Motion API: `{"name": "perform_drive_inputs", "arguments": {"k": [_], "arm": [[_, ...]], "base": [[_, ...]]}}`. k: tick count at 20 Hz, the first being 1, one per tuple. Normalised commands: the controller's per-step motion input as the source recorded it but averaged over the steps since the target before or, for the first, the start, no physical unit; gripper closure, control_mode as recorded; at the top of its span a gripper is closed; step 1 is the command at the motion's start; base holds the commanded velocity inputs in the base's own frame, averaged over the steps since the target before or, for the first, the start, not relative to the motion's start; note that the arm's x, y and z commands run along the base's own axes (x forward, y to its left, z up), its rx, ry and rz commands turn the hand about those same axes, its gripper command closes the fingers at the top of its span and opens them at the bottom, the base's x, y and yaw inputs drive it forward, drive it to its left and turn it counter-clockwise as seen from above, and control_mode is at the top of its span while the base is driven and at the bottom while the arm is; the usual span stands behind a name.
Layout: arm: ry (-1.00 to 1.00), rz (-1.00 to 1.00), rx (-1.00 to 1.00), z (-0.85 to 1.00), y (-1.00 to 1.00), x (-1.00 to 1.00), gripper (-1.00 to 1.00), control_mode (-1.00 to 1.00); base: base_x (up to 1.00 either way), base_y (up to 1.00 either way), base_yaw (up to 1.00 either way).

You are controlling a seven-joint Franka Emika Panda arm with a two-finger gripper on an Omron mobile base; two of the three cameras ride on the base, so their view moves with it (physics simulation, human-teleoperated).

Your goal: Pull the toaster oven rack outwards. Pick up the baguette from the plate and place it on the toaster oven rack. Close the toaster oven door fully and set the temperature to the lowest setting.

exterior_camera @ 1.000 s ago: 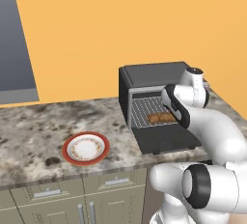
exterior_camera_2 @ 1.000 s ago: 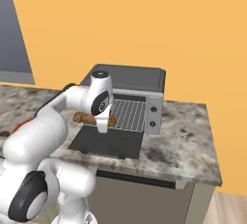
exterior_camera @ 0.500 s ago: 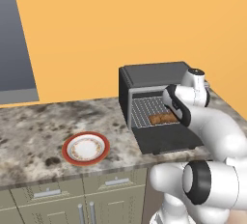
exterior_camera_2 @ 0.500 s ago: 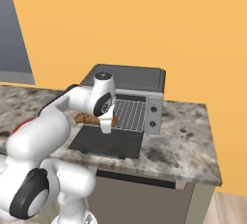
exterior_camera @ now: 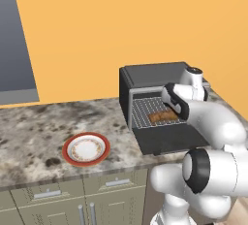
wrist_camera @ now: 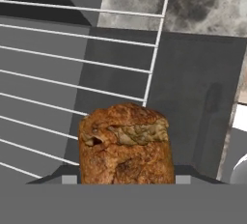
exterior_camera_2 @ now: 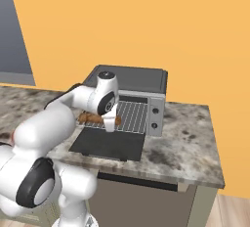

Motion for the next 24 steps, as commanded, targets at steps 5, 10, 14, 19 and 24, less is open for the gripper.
{"name": "perform_drive_inputs", "arguments": {"k": [5, 10, 14, 19, 24], "arm": [[0.00, 0.00, 0.00, 0.00, 0.00, 0.23, 1.00, -1.00], [0.00, 0.00, 0.00, -0.10, 0.00, 0.14, 1.00, -1.00], [0.00, 0.00, 0.00, -0.16, 0.00, 0.08, 1.00, -1.00], [0.00, 0.00, 0.00, -0.21, 0.00, 0.07, 1.00, -1.00], [0.00, 0.00, 0.00, -0.10, 0.00, 0.08, 1.00, -1.00]], "base": [[0.00, 0.00, 0.00], [0.00, 0.00, 0.00], [0.00, 0.00, 0.00], [0.00, 0.00, 0.00], [0.00, 0.00, 0.00]]}}
